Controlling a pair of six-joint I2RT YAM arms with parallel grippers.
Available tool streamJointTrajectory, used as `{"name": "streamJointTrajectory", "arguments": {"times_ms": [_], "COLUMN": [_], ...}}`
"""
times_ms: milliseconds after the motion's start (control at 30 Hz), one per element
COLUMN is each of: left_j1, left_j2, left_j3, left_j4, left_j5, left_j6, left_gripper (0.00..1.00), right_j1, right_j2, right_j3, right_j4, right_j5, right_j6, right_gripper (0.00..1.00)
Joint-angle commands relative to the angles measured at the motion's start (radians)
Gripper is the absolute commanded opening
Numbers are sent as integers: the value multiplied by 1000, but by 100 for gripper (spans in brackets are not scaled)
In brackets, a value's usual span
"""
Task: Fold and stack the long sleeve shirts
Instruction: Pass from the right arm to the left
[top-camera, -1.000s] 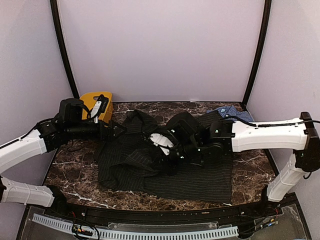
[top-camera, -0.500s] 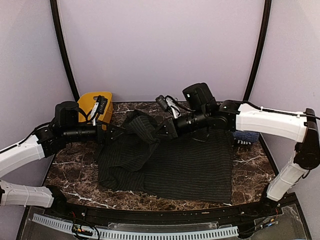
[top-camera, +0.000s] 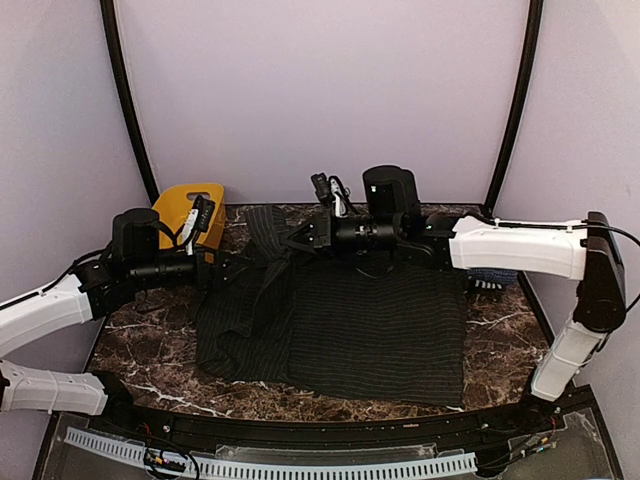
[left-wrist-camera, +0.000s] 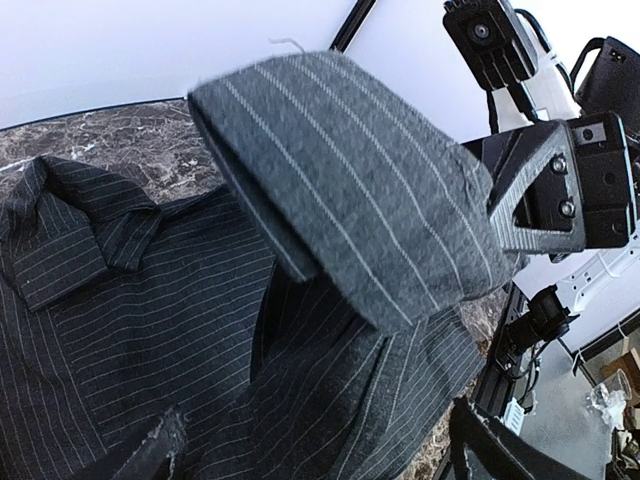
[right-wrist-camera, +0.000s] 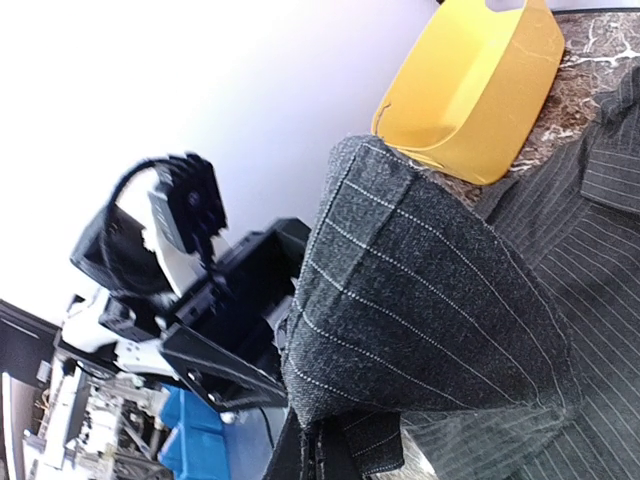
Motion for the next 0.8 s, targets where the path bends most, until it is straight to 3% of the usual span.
{"name": "streamJointTrajectory", "arguments": {"times_ms": [0, 433, 667, 767], "left_j1": [5, 5, 5, 5], "left_j2": [6, 140, 214, 234], "left_j3": [-70, -41, -26, -24], "left_j4": [134, 327, 485, 553], "left_j5": [25, 29, 149, 181], "left_j6": [-74, -153, -239, -269], "left_gripper": [89, 92, 92, 87], "right_j1": [-6, -6, -6, -6], "right_j2": [30, 65, 61, 65], "right_j3": [-44, -109, -128, -136], "right_j4": [215, 413, 437, 448], "right_j5": [5, -70, -84, -91], "right_j6": [132, 226, 221, 220], "right_gripper": [0, 0, 0, 0]}}
